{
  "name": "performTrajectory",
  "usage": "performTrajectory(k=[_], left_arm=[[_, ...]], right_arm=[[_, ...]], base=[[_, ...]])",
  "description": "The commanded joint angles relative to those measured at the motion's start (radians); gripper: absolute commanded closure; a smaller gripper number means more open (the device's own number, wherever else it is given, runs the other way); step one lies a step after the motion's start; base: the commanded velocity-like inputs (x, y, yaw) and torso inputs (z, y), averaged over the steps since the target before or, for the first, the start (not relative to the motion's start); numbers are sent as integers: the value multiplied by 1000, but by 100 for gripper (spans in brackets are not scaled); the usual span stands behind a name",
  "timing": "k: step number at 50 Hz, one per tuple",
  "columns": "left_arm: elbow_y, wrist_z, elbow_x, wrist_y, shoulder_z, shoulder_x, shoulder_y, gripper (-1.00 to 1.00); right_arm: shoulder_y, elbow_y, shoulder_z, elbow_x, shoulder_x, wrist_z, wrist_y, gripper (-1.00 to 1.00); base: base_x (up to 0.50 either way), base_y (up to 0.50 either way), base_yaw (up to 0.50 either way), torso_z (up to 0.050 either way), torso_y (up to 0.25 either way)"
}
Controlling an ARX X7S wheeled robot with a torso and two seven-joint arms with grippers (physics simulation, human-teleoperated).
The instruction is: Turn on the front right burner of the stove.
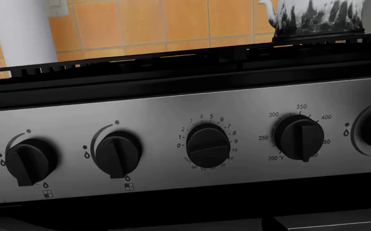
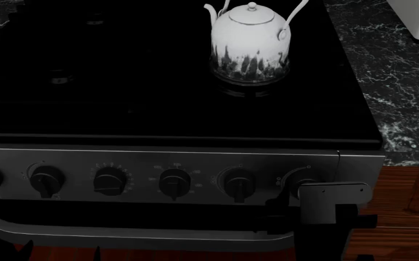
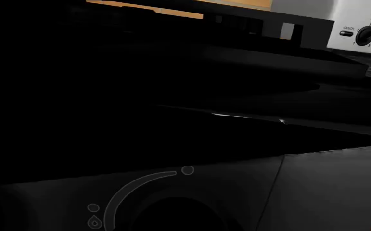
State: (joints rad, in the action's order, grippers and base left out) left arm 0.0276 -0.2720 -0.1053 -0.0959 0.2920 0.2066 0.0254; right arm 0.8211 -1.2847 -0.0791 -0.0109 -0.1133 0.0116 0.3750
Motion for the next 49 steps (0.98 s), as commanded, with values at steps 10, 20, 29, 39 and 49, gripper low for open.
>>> performTrajectory(k=[10, 20, 29, 39, 49], left_arm=[[5, 0, -4, 8, 17, 7, 6, -100], [7, -6, -8, 12, 20, 10, 10, -100], [3, -10, -10, 9, 23, 13, 8, -100], [5, -13, -12, 5, 28, 16, 9, -100], [6, -3, -50, 7, 21, 18, 11, -100]], right_arm=[[-22, 142, -163, 221, -39, 124, -157, 100], [-56, 274, -193, 272, -60, 136, -276, 100], [-84, 381, -240, 338, -81, 123, -373, 100], [-114, 491, -274, 401, -102, 128, -463, 100], [-105, 516, -374, 549, -122, 149, -573, 100]], base=[[5, 0, 2, 0, 0], [2, 0, 0, 0, 0], [0, 0, 0, 0, 0], [-5, 0, -3, 0, 0], [-12, 0, -5, 0, 3]])
